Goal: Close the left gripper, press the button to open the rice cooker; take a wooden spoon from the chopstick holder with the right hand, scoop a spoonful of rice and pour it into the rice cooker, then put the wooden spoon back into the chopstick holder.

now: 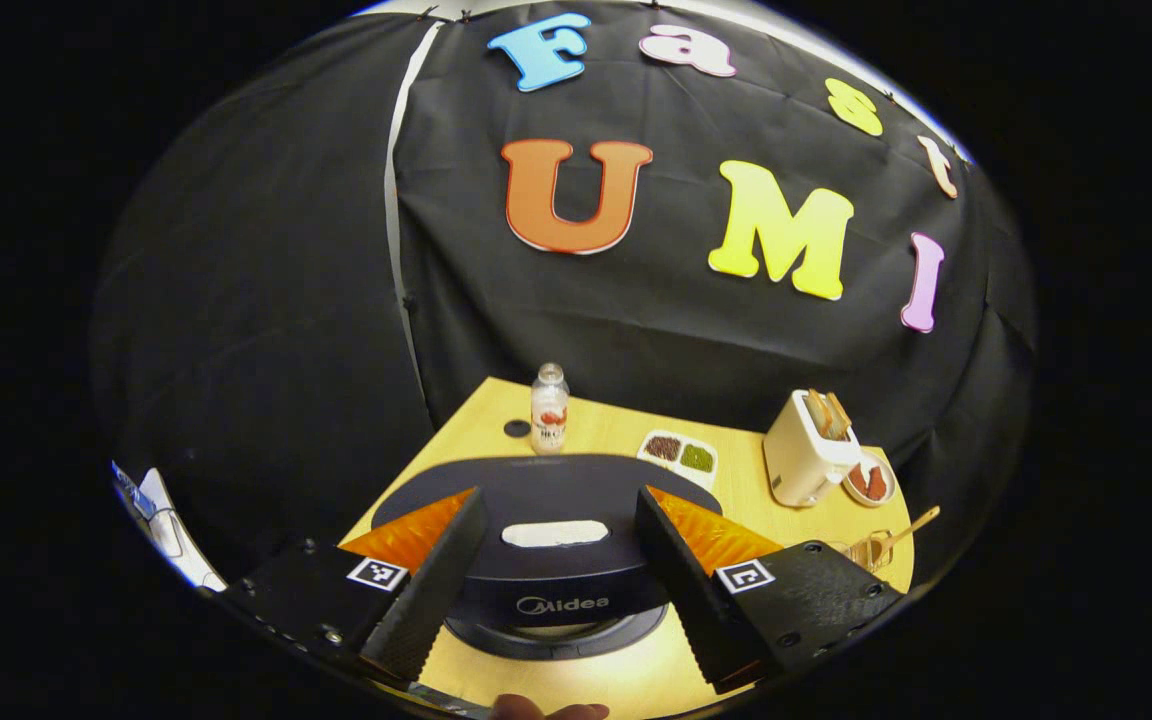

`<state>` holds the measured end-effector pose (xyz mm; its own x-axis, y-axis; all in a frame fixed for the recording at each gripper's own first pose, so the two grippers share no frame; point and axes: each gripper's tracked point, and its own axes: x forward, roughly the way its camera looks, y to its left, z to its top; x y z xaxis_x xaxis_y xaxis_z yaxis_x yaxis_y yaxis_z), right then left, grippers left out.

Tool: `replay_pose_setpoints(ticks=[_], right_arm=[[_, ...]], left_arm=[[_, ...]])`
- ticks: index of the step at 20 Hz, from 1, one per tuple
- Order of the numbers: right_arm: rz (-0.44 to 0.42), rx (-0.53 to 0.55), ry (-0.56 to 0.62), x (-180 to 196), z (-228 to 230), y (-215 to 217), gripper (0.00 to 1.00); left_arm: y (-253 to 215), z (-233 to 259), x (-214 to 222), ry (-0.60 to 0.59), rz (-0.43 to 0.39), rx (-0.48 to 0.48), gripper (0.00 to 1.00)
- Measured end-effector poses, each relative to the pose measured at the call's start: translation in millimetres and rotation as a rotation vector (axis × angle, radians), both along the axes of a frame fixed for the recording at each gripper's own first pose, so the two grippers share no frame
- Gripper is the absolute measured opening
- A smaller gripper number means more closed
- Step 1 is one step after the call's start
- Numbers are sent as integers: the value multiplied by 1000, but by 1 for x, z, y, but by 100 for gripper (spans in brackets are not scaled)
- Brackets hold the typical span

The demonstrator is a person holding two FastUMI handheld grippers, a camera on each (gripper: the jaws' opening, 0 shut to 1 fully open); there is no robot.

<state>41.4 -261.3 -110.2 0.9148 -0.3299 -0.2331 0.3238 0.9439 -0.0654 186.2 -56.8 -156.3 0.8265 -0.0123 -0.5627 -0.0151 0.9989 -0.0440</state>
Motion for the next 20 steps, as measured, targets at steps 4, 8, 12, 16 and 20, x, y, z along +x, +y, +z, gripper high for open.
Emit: replay_pose_setpoints(ticks=[4, 8, 12, 16, 20], right_arm=[[23, -10, -5, 1, 2, 7, 100], [40, 11, 6, 4, -3, 9, 100], [55, 24, 1, 12, -4, 7, 100], [73, 32, -24, 26, 1, 2, 100], [104, 55, -36, 45, 0, 4, 100]], left_arm=[[-3, -36, -28, 41, 2, 17, 98], [-7, -65, -43, 97, 8, 6, 98], [-5, -96, -55, 151, 11, 18, 98], [-4, -101, -54, 151, 36, 32, 98], [-4, -104, -55, 148, 54, 32, 99]])
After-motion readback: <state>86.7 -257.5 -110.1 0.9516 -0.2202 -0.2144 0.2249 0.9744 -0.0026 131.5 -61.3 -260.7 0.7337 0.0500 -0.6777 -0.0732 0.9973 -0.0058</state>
